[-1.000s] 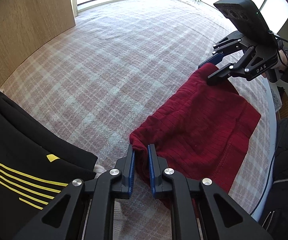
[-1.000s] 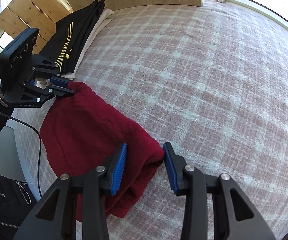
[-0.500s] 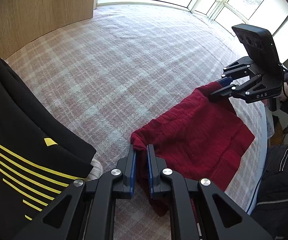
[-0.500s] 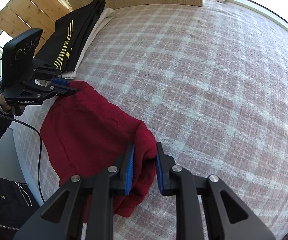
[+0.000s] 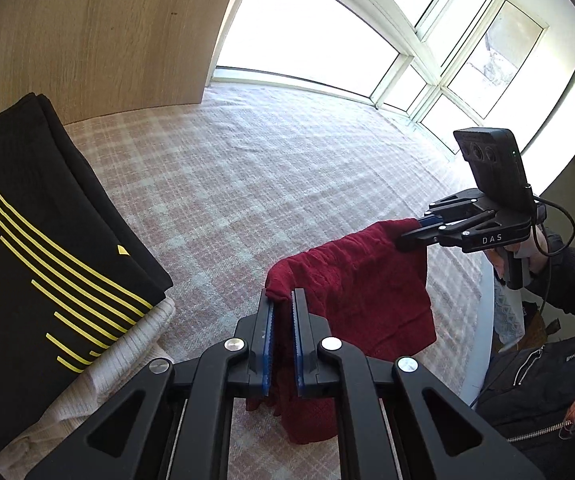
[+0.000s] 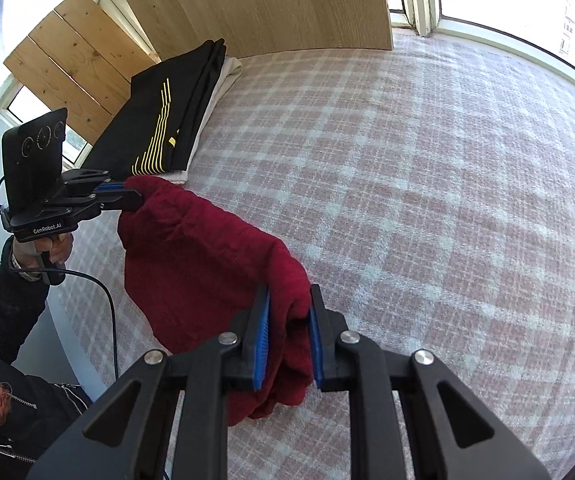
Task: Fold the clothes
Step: 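Lift the folded shorts with both tools and carry them onto the black clothes stack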
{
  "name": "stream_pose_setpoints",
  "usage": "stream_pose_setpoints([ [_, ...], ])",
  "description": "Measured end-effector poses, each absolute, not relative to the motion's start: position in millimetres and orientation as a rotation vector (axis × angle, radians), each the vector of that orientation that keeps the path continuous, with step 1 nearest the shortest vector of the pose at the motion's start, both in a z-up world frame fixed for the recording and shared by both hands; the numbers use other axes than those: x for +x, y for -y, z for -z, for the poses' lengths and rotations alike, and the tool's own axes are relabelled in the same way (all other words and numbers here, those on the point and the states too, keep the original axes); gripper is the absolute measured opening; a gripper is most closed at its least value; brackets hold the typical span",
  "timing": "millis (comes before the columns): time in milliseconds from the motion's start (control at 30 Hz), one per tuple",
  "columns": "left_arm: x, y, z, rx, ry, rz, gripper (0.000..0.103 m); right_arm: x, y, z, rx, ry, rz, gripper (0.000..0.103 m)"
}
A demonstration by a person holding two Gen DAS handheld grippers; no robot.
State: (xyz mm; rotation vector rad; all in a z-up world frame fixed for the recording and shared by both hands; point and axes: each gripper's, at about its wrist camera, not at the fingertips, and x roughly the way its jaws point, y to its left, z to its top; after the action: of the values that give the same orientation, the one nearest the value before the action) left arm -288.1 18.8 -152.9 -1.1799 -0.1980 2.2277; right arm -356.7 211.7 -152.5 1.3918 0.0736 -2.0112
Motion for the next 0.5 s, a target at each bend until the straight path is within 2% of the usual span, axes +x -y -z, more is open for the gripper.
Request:
stream_pose_setpoints([
  [267, -239, 21, 65, -0.960, 0.098, -2.427, 0.007, -331, -177, 57, 1.124, -0.118, 2.057, 0.017],
  [500, -237, 96, 6, -0.874, 0.007, -2.629, 0.007, -362, -80, 14, 0.995, -0.218, 1.934, 0.017],
])
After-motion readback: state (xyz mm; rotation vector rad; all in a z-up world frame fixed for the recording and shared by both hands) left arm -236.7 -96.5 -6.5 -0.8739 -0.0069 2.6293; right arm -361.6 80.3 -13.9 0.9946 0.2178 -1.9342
